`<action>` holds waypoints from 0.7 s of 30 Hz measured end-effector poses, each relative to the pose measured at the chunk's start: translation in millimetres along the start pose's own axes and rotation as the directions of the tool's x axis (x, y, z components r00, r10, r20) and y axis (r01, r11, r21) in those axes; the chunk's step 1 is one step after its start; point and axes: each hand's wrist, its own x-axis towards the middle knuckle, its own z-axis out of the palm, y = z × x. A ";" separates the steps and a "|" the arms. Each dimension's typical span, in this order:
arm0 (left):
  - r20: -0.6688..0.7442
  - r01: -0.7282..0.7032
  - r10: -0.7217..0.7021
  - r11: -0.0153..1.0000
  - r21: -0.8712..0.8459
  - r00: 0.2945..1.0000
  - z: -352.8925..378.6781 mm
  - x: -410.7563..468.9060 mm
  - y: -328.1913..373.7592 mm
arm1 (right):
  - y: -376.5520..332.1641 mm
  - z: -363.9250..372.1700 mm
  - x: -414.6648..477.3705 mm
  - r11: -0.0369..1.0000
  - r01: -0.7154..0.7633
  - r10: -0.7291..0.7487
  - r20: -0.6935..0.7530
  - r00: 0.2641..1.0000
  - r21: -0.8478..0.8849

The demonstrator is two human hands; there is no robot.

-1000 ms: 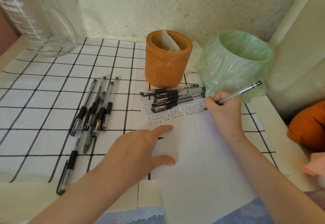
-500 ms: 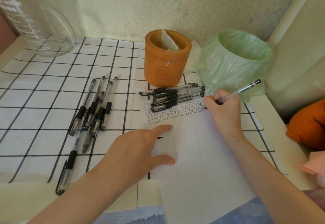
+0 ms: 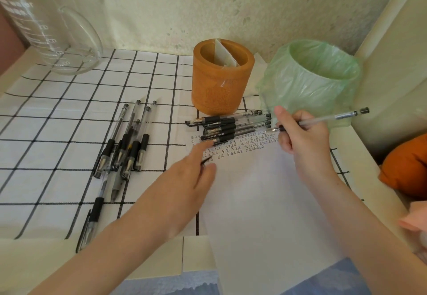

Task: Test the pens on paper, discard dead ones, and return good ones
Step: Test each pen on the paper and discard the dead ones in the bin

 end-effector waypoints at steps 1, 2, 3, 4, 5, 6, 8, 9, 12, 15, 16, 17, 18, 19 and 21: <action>-0.027 -0.004 0.002 0.997 -0.080 1.000 -1.1 2.2 -0.1 | -6.1 2.4 -3.0 0.998 -0.049 0.046 0.067 0.997 0.047; -0.042 -0.011 0.005 0.992 -0.128 0.999 -1.6 4.1 -0.3 | -10.4 4.1 -6.2 0.989 -0.118 0.105 0.137 0.985 0.089; -0.049 -0.020 0.012 0.985 -0.171 0.999 -1.6 5.7 -0.5 | -13.9 6.0 -9.4 0.972 -0.195 0.165 0.205 0.965 0.134; -0.056 -0.028 0.016 0.974 -0.224 0.998 -1.4 6.5 -0.4 | -16.0 7.7 -12.2 0.949 -0.259 0.206 0.268 0.941 0.180; -0.064 -0.039 0.021 0.957 -0.286 0.998 -1.4 7.1 0.8 | -18.1 9.8 -15.1 0.929 -0.301 0.224 0.322 0.920 0.213; -0.078 -0.054 0.028 0.938 -0.344 0.997 -1.3 6.9 1.8 | -19.3 11.6 -17.5 0.922 -0.316 0.222 0.364 0.904 0.224; -0.118 -0.090 0.043 0.899 -0.428 0.992 -1.6 6.5 4.5 | -21.7 15.3 -21.8 0.928 -0.310 0.204 0.414 0.887 0.206; -0.137 -0.108 0.050 0.883 -0.457 0.989 -2.4 6.4 5.4 | -22.7 16.7 -23.9 0.935 -0.301 0.199 0.426 0.883 0.187; -0.176 -0.143 0.063 0.857 -0.496 0.982 -5.3 5.7 6.4 | -21.0 18.6 -28.5 0.951 -0.279 0.195 0.439 0.877 0.136; -0.173 -0.147 0.067 0.850 -0.506 0.983 -6.5 4.4 8.4 | -20.4 22.3 -32.4 0.948 -0.297 0.219 0.447 0.867 0.112; -0.168 -0.146 0.068 0.849 -0.508 0.983 -6.2 4.1 8.4 | -20.5 23.7 -33.3 0.948 -0.300 0.224 0.449 0.865 0.105; -0.162 -0.143 0.069 0.849 -0.508 0.984 -5.7 4.2 8.5 | -21.2 25.3 -34.4 0.948 -0.302 0.227 0.454 0.862 0.098; -0.158 -0.143 0.073 0.854 -0.500 0.985 -5.1 4.1 8.0 | -21.4 26.7 -35.1 0.949 -0.301 0.227 0.461 0.858 0.094; -0.151 -0.140 0.075 0.861 -0.490 0.986 -4.5 4.3 7.5 | -21.7 28.0 -35.8 0.949 -0.302 0.229 0.467 0.854 0.089; -0.142 -0.133 0.073 0.872 -0.471 0.987 -3.2 4.1 6.6 | -21.2 29.8 -36.4 0.952 -0.297 0.230 0.472 0.851 0.071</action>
